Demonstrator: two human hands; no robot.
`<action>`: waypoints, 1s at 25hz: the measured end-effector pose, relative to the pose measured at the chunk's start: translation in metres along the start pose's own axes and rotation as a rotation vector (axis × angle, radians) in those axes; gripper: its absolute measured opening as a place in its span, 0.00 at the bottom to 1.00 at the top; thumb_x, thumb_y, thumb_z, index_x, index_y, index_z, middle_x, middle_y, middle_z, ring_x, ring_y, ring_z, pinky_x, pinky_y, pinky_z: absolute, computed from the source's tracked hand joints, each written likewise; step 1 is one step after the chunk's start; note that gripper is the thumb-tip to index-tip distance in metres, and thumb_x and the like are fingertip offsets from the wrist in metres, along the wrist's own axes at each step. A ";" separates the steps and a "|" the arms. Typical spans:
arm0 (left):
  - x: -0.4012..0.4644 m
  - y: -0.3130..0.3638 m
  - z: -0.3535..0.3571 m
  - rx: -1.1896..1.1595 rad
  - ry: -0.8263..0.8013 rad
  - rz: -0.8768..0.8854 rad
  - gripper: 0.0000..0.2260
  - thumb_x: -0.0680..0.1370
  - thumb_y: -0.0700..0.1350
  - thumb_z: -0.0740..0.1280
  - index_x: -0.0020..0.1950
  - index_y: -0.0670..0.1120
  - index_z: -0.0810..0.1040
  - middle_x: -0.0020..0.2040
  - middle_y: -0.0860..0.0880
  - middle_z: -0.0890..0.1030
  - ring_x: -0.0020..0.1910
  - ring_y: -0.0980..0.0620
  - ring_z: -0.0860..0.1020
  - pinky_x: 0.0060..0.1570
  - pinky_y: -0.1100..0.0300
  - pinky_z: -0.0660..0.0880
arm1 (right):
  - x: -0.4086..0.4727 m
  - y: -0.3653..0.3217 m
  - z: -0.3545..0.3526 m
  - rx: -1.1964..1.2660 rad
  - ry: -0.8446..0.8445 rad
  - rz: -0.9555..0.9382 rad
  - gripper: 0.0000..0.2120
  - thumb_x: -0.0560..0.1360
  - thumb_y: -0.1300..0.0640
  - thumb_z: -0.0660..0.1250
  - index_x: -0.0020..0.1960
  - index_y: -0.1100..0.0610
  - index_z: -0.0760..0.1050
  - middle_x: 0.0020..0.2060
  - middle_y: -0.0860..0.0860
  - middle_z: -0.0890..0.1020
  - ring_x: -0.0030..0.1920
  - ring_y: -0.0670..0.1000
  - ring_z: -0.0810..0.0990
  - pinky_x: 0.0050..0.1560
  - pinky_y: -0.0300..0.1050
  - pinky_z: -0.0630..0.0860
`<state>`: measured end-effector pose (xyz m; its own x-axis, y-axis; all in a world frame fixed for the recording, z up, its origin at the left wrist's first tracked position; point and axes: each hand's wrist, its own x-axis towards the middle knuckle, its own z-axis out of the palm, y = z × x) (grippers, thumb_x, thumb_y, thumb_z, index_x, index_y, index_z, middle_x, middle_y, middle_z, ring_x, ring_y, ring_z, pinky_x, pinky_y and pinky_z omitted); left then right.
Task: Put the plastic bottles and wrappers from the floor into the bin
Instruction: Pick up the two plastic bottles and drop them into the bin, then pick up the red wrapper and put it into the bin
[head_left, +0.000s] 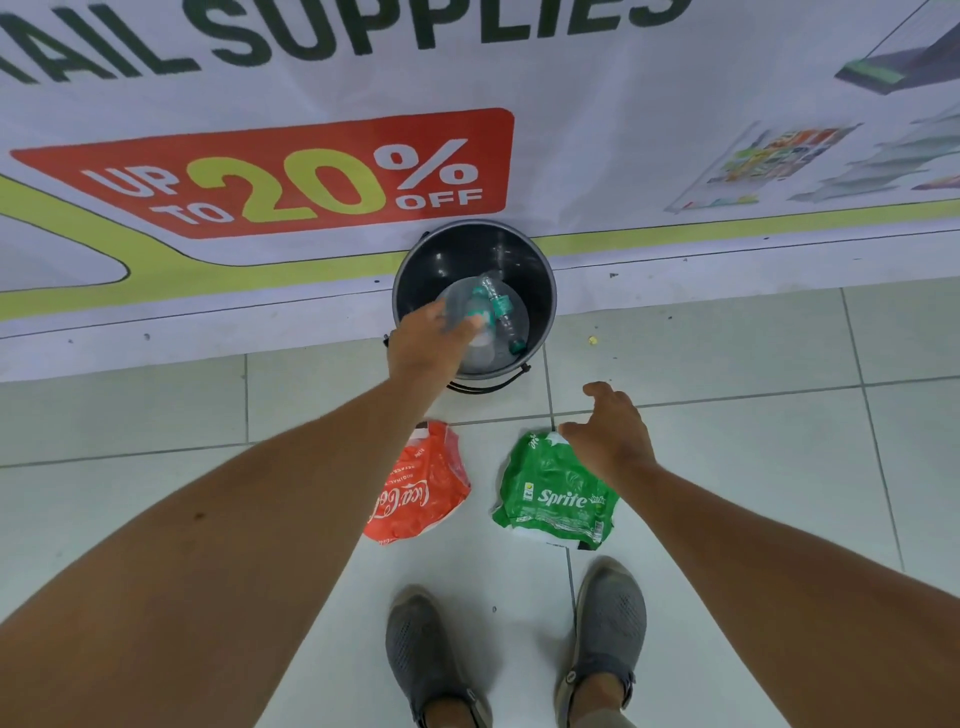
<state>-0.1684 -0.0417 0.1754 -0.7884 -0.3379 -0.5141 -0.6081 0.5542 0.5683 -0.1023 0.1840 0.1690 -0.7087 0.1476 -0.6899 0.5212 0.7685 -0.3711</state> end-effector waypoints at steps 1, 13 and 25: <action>-0.012 -0.008 -0.002 -0.002 0.081 0.016 0.21 0.79 0.61 0.67 0.65 0.50 0.82 0.58 0.49 0.88 0.60 0.48 0.84 0.54 0.61 0.73 | -0.002 -0.001 0.002 -0.005 -0.009 0.004 0.31 0.75 0.56 0.70 0.76 0.52 0.66 0.68 0.56 0.73 0.59 0.58 0.79 0.56 0.56 0.80; -0.087 -0.209 0.016 0.058 0.004 -0.403 0.21 0.79 0.58 0.70 0.69 0.50 0.81 0.63 0.48 0.86 0.65 0.44 0.82 0.61 0.54 0.73 | -0.008 0.012 0.095 -0.024 -0.148 -0.027 0.26 0.73 0.59 0.71 0.71 0.54 0.74 0.60 0.55 0.81 0.53 0.56 0.82 0.51 0.49 0.80; -0.056 -0.349 0.071 -0.190 0.068 -0.639 0.32 0.77 0.52 0.76 0.78 0.45 0.70 0.70 0.42 0.81 0.66 0.38 0.81 0.66 0.40 0.79 | 0.051 0.027 0.289 0.088 -0.238 0.098 0.32 0.69 0.50 0.80 0.68 0.59 0.72 0.62 0.57 0.81 0.56 0.59 0.81 0.49 0.47 0.75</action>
<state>0.0947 -0.1622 -0.0392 -0.2683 -0.6057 -0.7491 -0.9582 0.0880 0.2721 0.0127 0.0326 -0.0559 -0.5262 0.0601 -0.8483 0.6289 0.6989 -0.3406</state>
